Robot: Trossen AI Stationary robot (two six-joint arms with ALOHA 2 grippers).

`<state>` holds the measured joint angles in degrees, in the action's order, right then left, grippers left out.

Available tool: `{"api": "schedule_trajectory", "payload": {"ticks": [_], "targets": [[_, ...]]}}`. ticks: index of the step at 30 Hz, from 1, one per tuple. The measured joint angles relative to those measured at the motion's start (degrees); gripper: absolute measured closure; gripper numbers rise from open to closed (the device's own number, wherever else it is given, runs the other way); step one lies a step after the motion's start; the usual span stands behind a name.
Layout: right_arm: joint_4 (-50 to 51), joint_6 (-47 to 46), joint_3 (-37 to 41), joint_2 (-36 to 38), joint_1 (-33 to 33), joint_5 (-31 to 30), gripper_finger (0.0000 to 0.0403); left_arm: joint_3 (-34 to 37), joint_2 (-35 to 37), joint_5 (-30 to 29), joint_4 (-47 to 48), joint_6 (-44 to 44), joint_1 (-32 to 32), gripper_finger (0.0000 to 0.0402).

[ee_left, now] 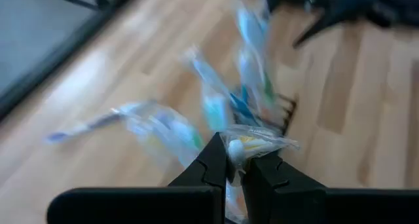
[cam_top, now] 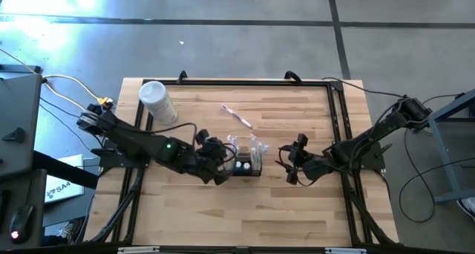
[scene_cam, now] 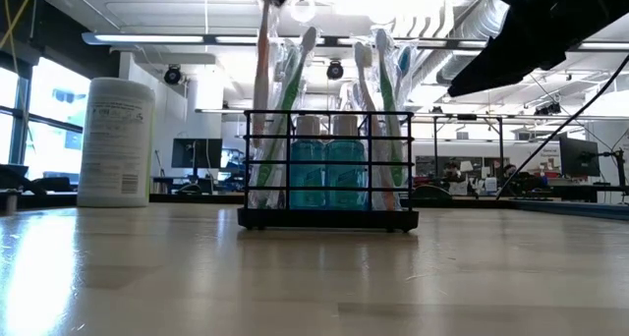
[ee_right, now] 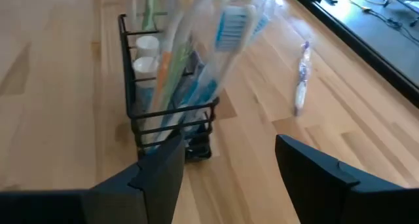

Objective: Pick & Place toothbrushing station
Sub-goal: Put the orange toothbrush into the black wire organizer

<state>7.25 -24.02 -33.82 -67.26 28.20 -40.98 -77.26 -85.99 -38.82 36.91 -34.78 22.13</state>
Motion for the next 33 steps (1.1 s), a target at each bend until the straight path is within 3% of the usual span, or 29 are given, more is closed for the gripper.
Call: {"api": "schedule_trajectory", "payload": {"ticks": [18, 23, 33], "targets": [[-0.07, -1.91, 0.00, 0.00, 1.27, 0.91, 0.0172, 11.20, -1.05, 5.10, -12.75, -2.77, -1.44, 0.0384], [-0.09, -1.89, 0.00, 0.00, 1.43, 0.86, 0.0172, 14.00, -0.91, 8.80, -17.79, -2.66, -3.16, 0.0384], [-0.13, -3.14, 0.00, 0.00, 1.43, 1.08, 0.0172, 14.71, -0.85, 10.87, -18.05, -3.27, -4.15, 0.0372]]}}
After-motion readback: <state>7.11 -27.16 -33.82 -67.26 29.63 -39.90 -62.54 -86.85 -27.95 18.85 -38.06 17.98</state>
